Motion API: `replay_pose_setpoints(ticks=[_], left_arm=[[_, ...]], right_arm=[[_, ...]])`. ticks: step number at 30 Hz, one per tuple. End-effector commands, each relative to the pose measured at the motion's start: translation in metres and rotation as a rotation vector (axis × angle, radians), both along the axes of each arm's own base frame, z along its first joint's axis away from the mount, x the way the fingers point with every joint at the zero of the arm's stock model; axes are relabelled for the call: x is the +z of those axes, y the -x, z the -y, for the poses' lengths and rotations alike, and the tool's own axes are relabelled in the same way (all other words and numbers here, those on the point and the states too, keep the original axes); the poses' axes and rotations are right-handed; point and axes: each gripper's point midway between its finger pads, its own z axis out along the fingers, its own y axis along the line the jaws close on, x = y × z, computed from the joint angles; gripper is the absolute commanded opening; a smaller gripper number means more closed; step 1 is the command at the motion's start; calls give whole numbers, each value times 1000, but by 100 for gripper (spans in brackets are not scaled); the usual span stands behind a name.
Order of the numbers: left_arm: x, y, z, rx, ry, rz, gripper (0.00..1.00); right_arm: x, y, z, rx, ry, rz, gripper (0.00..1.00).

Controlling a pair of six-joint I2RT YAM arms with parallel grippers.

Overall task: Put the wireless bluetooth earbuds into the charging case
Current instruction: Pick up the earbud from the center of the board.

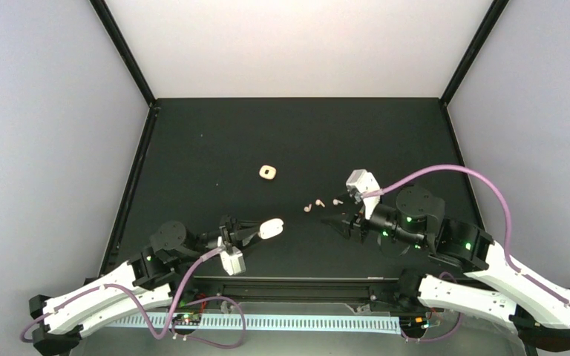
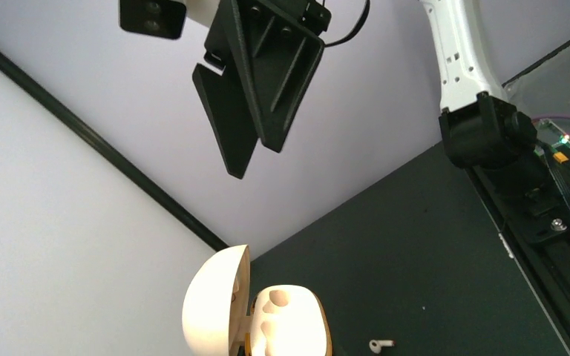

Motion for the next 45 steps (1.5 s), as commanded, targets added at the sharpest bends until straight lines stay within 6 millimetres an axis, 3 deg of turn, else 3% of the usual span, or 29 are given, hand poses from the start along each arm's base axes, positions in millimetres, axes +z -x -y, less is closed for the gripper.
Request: replay_pose_setpoints(ticks=[1, 7, 10, 14, 18, 26, 33, 45], left_arm=[[7, -10, -7, 62, 68, -89, 2], [10, -8, -11, 52, 112, -196, 1], [4, -8, -11, 45, 110, -273, 2], [3, -8, -13, 35, 139, -367, 2], [4, -9, -16, 41, 175, -424, 2], [5, -12, -24, 68, 216, -419, 2], [6, -11, -24, 59, 225, -457, 2], [7, -10, -22, 51, 214, -446, 2]], right_arm=[[9, -35, 3, -205, -31, -2, 64], [-7, -83, 13, -473, 8, -94, 64], [-34, -108, 31, -597, -25, -204, 64], [-91, -124, 57, -726, -90, -384, 64], [-137, -127, 70, -777, -71, -480, 64], [-191, -131, 66, -783, 44, -537, 56], [-229, -140, 78, -868, 138, -594, 51], [-273, -134, 90, -884, 282, -636, 41]])
